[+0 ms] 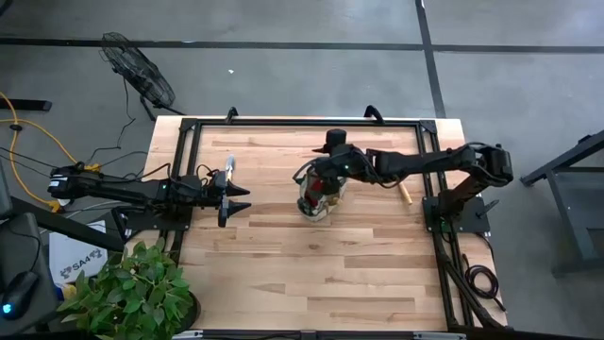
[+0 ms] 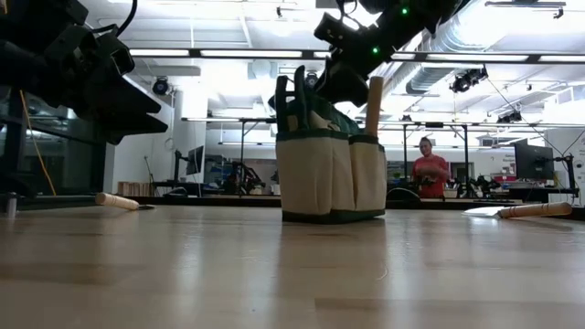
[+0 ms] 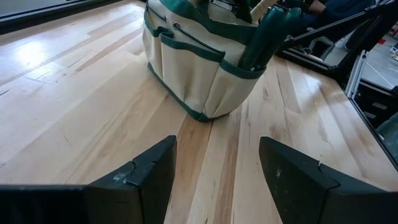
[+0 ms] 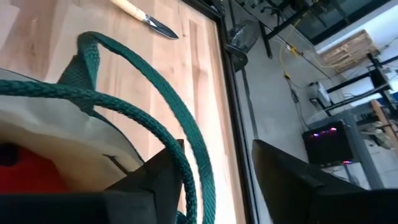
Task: Pick & Place Garden tools in Gardening bag
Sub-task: Adjust the light brown gardening bag
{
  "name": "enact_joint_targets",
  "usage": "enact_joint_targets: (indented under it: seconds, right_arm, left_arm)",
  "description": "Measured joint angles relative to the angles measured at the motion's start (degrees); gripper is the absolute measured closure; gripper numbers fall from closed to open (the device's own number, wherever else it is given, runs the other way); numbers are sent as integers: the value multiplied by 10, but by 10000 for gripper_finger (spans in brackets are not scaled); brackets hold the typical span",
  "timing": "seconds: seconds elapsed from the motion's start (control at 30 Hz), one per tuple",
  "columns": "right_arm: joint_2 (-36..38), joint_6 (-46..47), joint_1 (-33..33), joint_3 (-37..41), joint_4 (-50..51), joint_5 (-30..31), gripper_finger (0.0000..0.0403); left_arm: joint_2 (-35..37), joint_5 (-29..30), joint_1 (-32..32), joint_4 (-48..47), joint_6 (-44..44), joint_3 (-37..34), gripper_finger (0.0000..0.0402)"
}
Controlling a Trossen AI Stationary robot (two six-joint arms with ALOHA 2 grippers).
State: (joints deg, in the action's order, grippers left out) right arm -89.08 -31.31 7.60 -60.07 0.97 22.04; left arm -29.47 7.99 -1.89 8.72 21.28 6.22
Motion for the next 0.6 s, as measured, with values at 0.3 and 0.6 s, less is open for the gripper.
enact_joint_targets:
  seconds: [0.3,0.6]
  right_arm:
    - [0,0,14,0,0,-42,289]
    - [0,1,19,0,0,-49,340]
  left_arm:
    - [0,0,0,-6,0,0,176]
    - [0,1,0,-13,0,0,176]
